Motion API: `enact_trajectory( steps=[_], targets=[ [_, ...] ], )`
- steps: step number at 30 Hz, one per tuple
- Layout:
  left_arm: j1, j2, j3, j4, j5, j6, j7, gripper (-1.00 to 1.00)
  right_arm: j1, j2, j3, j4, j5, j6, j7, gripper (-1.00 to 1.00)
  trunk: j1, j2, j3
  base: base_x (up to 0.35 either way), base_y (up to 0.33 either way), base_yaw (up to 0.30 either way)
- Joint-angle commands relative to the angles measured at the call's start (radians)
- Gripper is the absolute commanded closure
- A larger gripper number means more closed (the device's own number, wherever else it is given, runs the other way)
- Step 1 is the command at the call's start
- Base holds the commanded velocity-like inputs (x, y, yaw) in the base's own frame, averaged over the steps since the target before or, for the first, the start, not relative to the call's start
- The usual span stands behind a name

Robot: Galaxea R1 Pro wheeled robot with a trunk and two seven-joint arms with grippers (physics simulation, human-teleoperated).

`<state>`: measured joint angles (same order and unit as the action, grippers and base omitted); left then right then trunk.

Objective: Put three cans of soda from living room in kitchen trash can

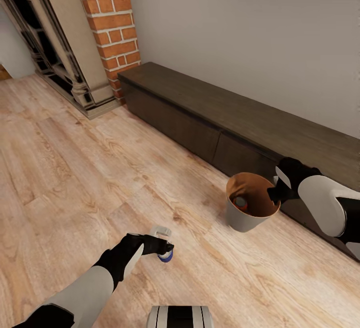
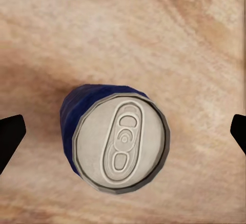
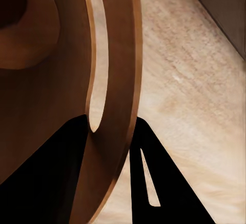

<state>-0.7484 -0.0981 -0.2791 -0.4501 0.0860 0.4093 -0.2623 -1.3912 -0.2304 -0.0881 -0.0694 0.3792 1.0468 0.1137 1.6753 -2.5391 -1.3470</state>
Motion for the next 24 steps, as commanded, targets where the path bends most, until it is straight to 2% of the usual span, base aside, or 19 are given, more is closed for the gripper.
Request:
enact_trajectory(
  steps=[1, 12, 24],
  targets=[
    [0.000, 0.000, 0.000, 0.000, 0.000, -0.001, 0.000, -1.00, 0.000, 0.000, -0.012, 0.000, -0.016, 0.000, 0.003, 1.00, 0.000, 0.000, 0.000, 0.000, 0.000, 0.000],
    [0.001, 0.001, 0.000, 0.001, -0.001, -0.026, 0.000, -1.00, -0.011, 0.000, -0.012, -0.007, -0.016, 0.000, 0.003, 1.00, 0.000, 0.000, 0.000, 0.000, 0.000, 0.000],
    [0.001, 0.001, 0.000, 0.001, -0.002, -0.027, 0.000, -1.00, -0.125, 0.003, -0.001, 0.031, -0.016, 0.000, 0.003, 1.00, 0.000, 0.000, 0.000, 0.000, 0.000, 0.000]
  ],
)
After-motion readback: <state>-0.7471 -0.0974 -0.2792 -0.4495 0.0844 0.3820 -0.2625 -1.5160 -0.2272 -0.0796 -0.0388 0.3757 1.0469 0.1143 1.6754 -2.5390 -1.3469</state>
